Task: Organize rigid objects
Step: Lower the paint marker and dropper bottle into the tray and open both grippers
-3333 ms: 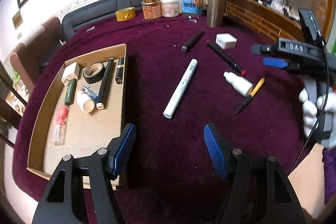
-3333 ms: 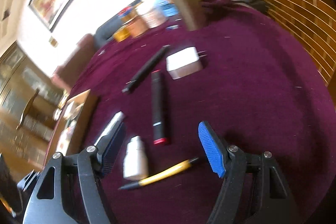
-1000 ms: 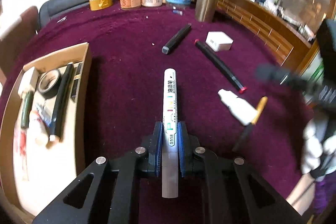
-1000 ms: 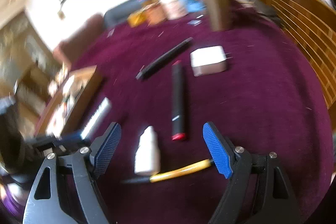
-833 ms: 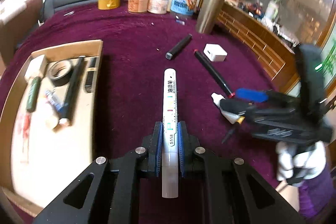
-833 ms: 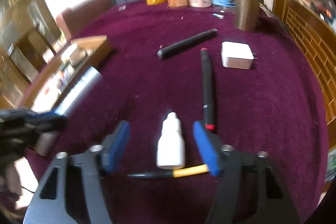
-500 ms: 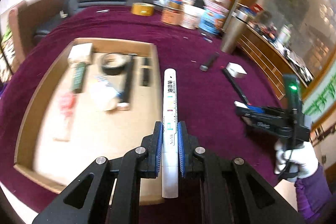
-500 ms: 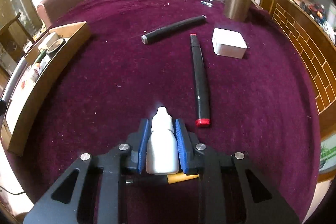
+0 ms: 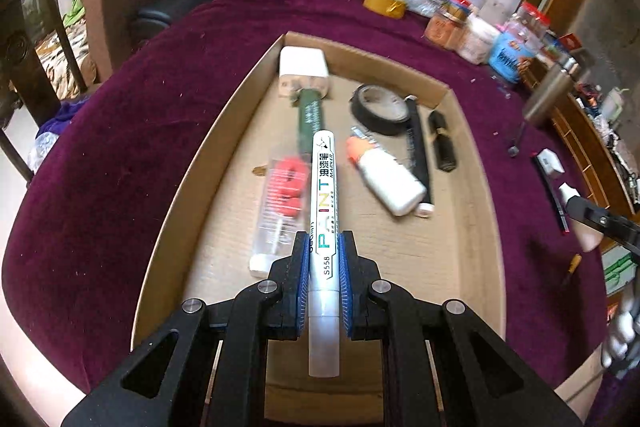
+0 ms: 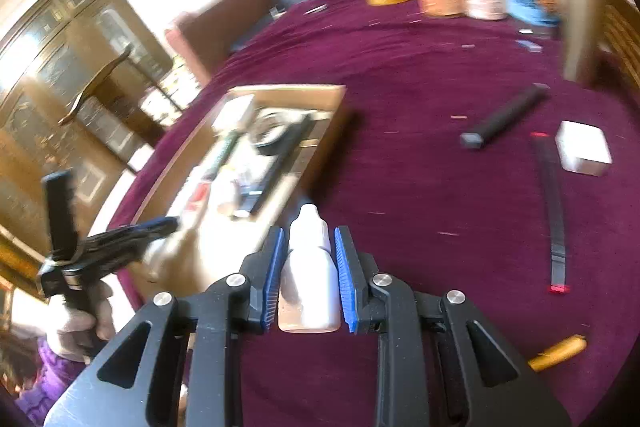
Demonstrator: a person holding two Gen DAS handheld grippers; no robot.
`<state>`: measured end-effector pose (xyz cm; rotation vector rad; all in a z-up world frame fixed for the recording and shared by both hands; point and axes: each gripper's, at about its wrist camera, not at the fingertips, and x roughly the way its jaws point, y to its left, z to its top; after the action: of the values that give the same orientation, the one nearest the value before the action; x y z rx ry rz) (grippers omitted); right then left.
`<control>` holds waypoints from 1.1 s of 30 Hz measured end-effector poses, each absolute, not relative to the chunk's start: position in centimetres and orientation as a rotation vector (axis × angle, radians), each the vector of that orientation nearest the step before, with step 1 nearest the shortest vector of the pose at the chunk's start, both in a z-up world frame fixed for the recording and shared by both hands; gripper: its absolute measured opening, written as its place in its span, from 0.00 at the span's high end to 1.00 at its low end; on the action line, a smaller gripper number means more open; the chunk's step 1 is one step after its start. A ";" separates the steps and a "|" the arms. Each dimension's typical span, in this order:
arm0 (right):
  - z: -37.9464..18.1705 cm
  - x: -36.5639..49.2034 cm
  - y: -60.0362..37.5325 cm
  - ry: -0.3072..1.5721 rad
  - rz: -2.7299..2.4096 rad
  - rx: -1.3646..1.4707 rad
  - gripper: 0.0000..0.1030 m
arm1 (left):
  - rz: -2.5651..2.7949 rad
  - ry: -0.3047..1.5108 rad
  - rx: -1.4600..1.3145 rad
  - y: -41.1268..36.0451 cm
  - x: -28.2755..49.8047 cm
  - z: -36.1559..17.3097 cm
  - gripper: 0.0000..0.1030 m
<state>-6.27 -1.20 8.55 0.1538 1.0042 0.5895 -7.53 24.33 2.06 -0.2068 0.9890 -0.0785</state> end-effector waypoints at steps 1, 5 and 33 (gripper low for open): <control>8.4 -6.2 -0.1 1.010 0.606 0.144 0.77 | -0.077 0.990 -0.207 24.6 -7.5 2.0 0.89; 7.9 -6.1 4.5 1.046 0.669 0.109 0.77 | -0.049 1.004 -0.187 25.0 -5.8 2.1 0.89; 4.7 -3.5 14.3 1.095 0.653 -0.020 0.77 | -0.002 0.768 -0.346 31.2 -10.9 5.4 0.44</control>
<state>-3.52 14.26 4.75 -0.0199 1.0955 0.6528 -10.95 31.23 5.45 -0.3461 0.7677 -0.0024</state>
